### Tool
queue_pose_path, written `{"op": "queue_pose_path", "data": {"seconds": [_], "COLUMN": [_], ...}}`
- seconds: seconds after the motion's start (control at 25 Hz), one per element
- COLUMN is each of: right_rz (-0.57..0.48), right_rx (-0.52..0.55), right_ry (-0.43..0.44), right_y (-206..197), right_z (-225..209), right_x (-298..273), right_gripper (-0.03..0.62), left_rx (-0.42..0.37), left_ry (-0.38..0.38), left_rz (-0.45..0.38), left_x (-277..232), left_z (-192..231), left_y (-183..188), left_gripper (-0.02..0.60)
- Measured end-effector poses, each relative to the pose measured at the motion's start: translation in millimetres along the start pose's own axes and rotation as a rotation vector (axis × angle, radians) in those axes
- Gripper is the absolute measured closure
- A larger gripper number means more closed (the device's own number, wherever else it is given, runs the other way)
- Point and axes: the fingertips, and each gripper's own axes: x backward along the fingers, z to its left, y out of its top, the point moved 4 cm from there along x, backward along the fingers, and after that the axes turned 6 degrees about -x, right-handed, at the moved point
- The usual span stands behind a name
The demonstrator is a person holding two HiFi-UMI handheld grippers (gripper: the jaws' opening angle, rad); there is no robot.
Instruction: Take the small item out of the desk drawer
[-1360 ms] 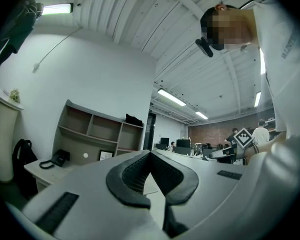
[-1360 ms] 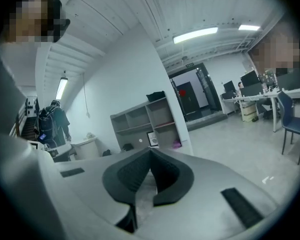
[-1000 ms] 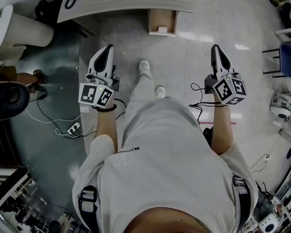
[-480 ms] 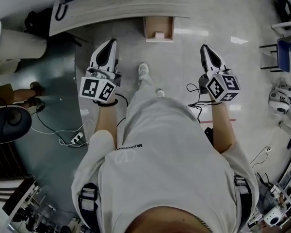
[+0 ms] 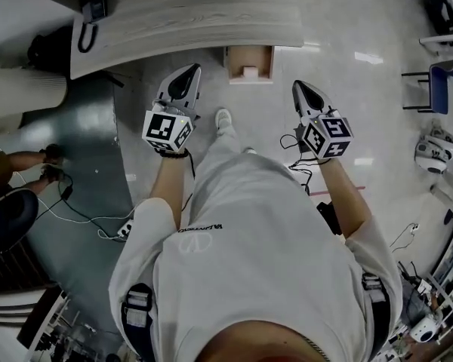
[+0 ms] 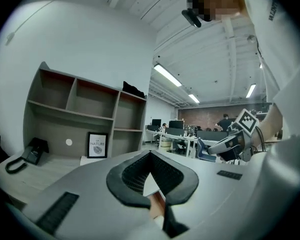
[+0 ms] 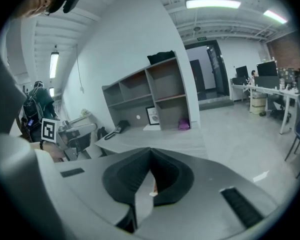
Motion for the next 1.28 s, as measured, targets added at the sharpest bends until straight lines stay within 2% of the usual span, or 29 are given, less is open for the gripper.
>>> {"op": "queue_pose_path", "data": {"seconds": [0.36, 0.52, 0.76, 1.28], "right_rz": [0.166, 0.238, 0.315, 0.358], "right_rx": [-0.022, -0.015, -0.057, -0.071], "right_ry": [-0.034, -0.067, -0.043, -0.026], "right_y": [-34, -59, -95, -159], "right_z": [-21, -45, -50, -98], "right_x": [-95, -130, -174, -230], "right_gripper": [0.594, 0.594, 0.594, 0.594], "left_rx": [0.071, 0.102, 0.157, 0.216], "left_ry": [-0.072, -0.141, -0.177, -0.113], "left_rz": [0.076, 0.151, 0.221, 0.297], "left_x": [-60, -93, -117, -154], "left_z": [39, 28, 10, -12], "left_y": [-58, -98, -148, -234], "left_gripper": [0.583, 0.583, 0.583, 0.583]}}
